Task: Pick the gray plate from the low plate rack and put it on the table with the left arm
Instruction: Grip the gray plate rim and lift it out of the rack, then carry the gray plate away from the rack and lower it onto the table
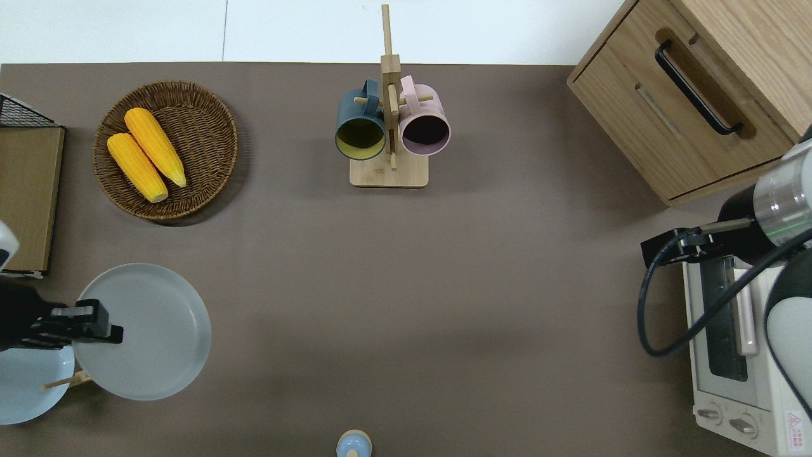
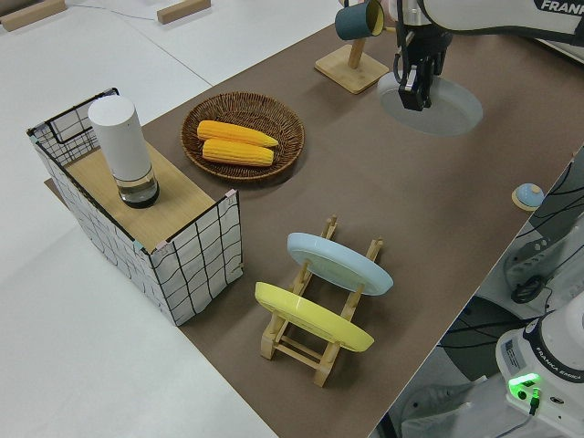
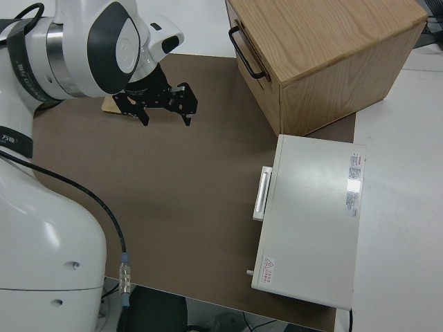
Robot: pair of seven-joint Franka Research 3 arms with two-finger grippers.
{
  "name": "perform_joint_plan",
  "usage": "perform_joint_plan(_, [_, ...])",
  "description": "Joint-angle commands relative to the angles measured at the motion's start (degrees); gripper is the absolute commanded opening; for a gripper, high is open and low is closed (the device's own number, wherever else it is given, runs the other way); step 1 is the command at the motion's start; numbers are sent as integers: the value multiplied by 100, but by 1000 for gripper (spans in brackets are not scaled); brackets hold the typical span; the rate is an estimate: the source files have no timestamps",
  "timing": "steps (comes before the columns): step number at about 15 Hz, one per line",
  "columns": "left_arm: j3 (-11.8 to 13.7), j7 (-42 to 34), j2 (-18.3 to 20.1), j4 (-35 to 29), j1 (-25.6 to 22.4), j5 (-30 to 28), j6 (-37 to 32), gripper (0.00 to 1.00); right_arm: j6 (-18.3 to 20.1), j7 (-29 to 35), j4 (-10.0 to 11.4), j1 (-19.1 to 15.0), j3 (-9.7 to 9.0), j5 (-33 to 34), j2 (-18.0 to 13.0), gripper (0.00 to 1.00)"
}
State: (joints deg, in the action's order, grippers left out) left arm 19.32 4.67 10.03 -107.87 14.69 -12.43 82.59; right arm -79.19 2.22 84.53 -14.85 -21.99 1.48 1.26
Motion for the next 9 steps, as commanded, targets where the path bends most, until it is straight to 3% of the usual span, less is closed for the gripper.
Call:
perform_joint_plan(1, [2, 104, -272, -234, 209, -330, 240, 20, 62, 68, -33, -132, -121, 28, -12, 983])
perform_joint_plan(5, [-209, 113, -677, -374, 236, -654, 433, 20, 62, 68, -41, -132, -113, 28, -12, 983])
perform_joint_plan(9, [-438, 105, -827, -804, 245, -673, 1012, 20, 62, 68, -41, -132, -121, 37, -12, 983])
